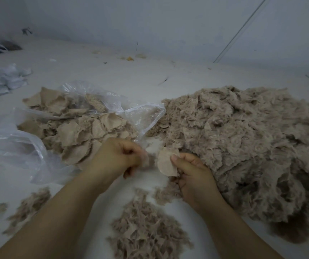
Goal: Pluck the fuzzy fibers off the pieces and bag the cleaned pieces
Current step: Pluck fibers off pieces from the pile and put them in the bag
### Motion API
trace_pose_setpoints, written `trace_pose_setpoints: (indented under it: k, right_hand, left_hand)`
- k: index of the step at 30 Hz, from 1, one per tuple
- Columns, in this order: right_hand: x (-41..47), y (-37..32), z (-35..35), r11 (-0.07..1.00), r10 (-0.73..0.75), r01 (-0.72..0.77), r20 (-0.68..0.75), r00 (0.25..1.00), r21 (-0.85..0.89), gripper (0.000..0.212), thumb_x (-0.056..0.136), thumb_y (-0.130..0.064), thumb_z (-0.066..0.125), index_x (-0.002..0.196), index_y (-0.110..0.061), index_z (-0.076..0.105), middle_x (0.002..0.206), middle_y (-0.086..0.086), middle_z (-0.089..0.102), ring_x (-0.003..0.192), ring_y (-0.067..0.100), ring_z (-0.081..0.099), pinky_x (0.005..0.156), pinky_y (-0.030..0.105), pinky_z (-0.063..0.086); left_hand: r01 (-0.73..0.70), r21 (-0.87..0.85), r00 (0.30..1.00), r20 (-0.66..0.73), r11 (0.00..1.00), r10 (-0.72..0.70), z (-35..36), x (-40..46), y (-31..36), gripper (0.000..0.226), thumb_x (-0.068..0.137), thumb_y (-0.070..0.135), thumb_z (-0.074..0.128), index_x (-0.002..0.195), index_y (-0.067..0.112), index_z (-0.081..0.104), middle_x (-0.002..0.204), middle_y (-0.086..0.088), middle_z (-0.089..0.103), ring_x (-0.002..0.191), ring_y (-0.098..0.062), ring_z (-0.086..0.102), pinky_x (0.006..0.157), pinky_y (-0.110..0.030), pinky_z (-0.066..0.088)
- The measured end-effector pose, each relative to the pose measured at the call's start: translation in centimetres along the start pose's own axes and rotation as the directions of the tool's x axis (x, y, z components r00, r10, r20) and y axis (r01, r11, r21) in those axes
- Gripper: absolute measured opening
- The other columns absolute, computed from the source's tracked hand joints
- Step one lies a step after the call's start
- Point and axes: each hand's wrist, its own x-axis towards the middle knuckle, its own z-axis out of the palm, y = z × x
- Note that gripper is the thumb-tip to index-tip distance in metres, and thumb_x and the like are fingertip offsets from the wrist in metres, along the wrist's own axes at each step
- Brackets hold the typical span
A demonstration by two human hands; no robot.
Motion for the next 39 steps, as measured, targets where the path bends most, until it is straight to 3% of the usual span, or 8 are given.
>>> trace_pose_setpoints:
  k: [2,4,8,18,23,27,32,39]
  right_hand:
    - [0.0,0.1,0.0,1.0,0.007,-0.007,-0.004,1.0,-0.016,0.016,0.089,-0.014,0.065,0.093,0.002,0.064,0.083,0.019,0.065,0.073,0.027,0.062,0.063,0.032,0.052]
    - [0.0,0.0,0.0,1.0,-0.005,0.005,0.009,1.0,-0.02,0.016,0.084,-0.017,0.069,0.087,-0.001,0.065,0.08,0.02,0.064,0.071,0.027,0.063,0.064,0.033,0.054]
    - [-0.2,-0.1,0.2,0.997,-0.016,0.022,0.08,0.997,-0.079,0.013,0.08,-0.02,0.074,0.074,-0.01,0.068,0.075,0.016,0.065,0.067,0.024,0.062,0.057,0.031,0.053]
    - [0.1,0.1,0.0,0.999,-0.029,0.029,0.003,1.0,-0.014,0.033,0.094,-0.014,0.06,0.061,-0.013,0.063,0.062,0.01,0.055,0.058,0.02,0.054,0.052,0.029,0.048]
    - [0.3,0.1,0.1,0.998,-0.064,0.065,-0.011,0.998,0.019,0.036,0.099,-0.012,0.053,0.064,-0.012,0.065,0.056,0.0,0.04,0.051,0.011,0.043,0.053,0.025,0.046]
    - [0.3,0.3,0.1,0.994,-0.08,0.08,0.005,0.997,-0.068,0.036,0.098,-0.011,0.055,0.065,-0.015,0.07,0.056,-0.001,0.041,0.051,0.009,0.044,0.055,0.024,0.047]
    - [-0.1,0.5,0.1,0.989,-0.081,0.08,0.0,0.997,-0.124,0.035,0.097,-0.013,0.057,0.064,-0.015,0.07,0.055,-0.001,0.041,0.05,0.009,0.047,0.057,0.025,0.047]
    - [0.1,0.4,0.1,0.987,-0.074,0.072,-0.004,0.997,-0.144,0.037,0.098,-0.015,0.057,0.062,-0.017,0.069,0.054,-0.001,0.039,0.055,0.015,0.043,0.049,0.021,0.045]
  left_hand:
    - [0.084,0.222,0.842,0.505,0.971,-0.189,-1.1,-0.9,1.4,0.015,0.084,0.002,0.07,0.09,0.013,0.078,0.062,-0.006,0.07,0.045,-0.013,0.058,0.045,-0.024,0.047]
    - [0.032,0.44,0.708,0.624,0.897,-0.331,-1.5,-1.4,2.2,0.024,0.083,0.01,0.068,0.102,0.022,0.076,0.073,-0.007,0.074,0.05,-0.013,0.061,0.047,-0.022,0.048]
    - [0.152,0.277,0.976,0.11,0.949,-0.189,0.7,-0.5,2.1,0.029,0.087,0.034,0.07,0.069,0.011,0.071,0.052,-0.007,0.059,0.036,-0.017,0.043,0.038,-0.021,0.034]
    - [-0.037,-0.047,0.999,-0.04,0.998,0.035,4.9,-0.9,1.1,0.014,0.087,0.0,0.069,0.081,0.005,0.058,0.044,-0.011,0.054,0.03,-0.017,0.047,0.037,-0.017,0.034]
    - [-0.161,0.111,0.935,-0.3,0.981,0.188,1.6,1.0,1.6,0.031,0.085,-0.006,0.068,0.064,0.016,0.06,0.051,-0.007,0.055,0.035,-0.015,0.046,0.039,-0.021,0.036]
    - [-0.197,0.754,0.667,-0.365,0.626,0.65,-2.6,3.7,2.3,0.012,0.083,0.002,0.069,0.075,0.011,0.069,0.073,-0.004,0.061,0.063,-0.02,0.056,0.058,-0.031,0.047]
    - [0.059,0.979,0.978,-0.095,0.196,0.184,-3.4,5.7,1.1,0.019,0.084,-0.001,0.053,0.094,0.007,0.067,0.082,-0.009,0.059,0.076,-0.03,0.058,0.064,-0.035,0.046]
    - [-0.035,0.992,0.915,-0.017,0.122,0.403,-1.7,4.5,2.1,0.005,0.07,0.001,0.061,0.071,0.005,0.057,0.08,-0.007,0.032,0.071,-0.034,0.052,0.051,-0.032,0.028]
